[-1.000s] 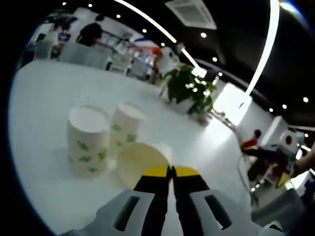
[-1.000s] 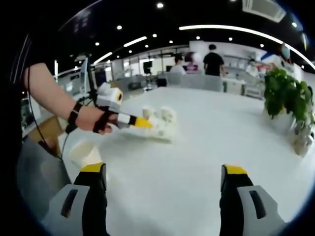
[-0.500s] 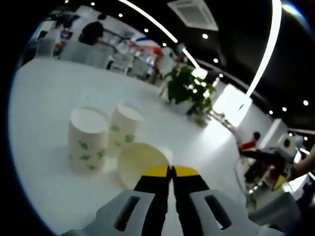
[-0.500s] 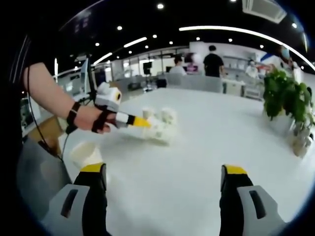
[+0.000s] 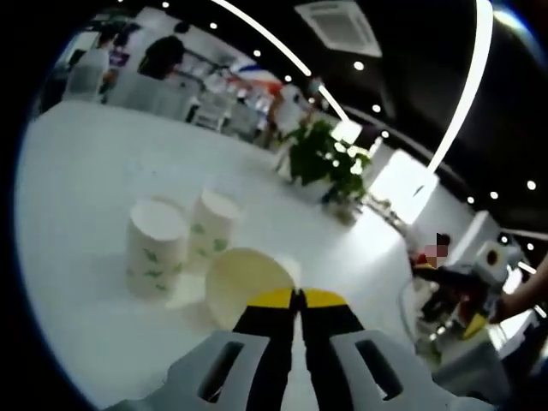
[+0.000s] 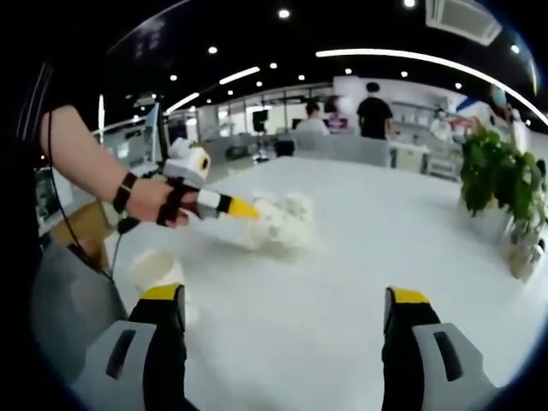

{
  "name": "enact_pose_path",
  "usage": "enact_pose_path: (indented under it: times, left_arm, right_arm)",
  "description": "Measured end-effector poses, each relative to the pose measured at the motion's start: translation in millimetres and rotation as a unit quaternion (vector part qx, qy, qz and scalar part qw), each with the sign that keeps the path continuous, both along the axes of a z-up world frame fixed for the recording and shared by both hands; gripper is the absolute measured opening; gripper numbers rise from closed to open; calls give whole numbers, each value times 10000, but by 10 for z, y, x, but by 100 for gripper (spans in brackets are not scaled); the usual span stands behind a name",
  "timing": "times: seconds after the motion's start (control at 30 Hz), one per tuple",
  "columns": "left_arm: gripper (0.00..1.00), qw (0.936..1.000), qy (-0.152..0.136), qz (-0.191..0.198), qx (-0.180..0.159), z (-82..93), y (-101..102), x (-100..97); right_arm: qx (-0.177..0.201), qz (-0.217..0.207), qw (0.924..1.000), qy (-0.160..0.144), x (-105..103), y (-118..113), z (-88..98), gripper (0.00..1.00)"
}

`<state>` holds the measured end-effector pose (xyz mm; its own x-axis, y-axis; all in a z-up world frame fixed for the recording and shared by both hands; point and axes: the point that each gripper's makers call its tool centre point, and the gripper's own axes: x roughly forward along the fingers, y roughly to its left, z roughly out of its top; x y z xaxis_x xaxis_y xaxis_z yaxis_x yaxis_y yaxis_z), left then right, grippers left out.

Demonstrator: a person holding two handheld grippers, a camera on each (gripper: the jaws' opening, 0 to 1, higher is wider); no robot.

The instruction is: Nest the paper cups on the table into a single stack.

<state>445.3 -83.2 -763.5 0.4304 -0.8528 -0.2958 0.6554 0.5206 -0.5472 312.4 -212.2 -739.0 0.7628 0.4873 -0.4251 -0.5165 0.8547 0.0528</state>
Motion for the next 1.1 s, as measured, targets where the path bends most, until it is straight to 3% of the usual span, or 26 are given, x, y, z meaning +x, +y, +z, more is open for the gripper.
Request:
enact_pose_path:
  times: [0.43, 0.77, 1.1]
  left_arm:
    - [0, 10000, 80, 1, -12, 319, 114, -135]
    - [0, 9994, -40, -212, 263, 462, 219, -321]
    - [0, 9994, 97, -191, 258, 629, 349, -445]
  right_arm:
    - [39, 17, 9999, -131, -10, 41, 138, 95]
    - [25, 5, 9998, -190, -48, 109, 204, 95]
    - [33, 26, 9998, -200, -98, 160, 208, 95]
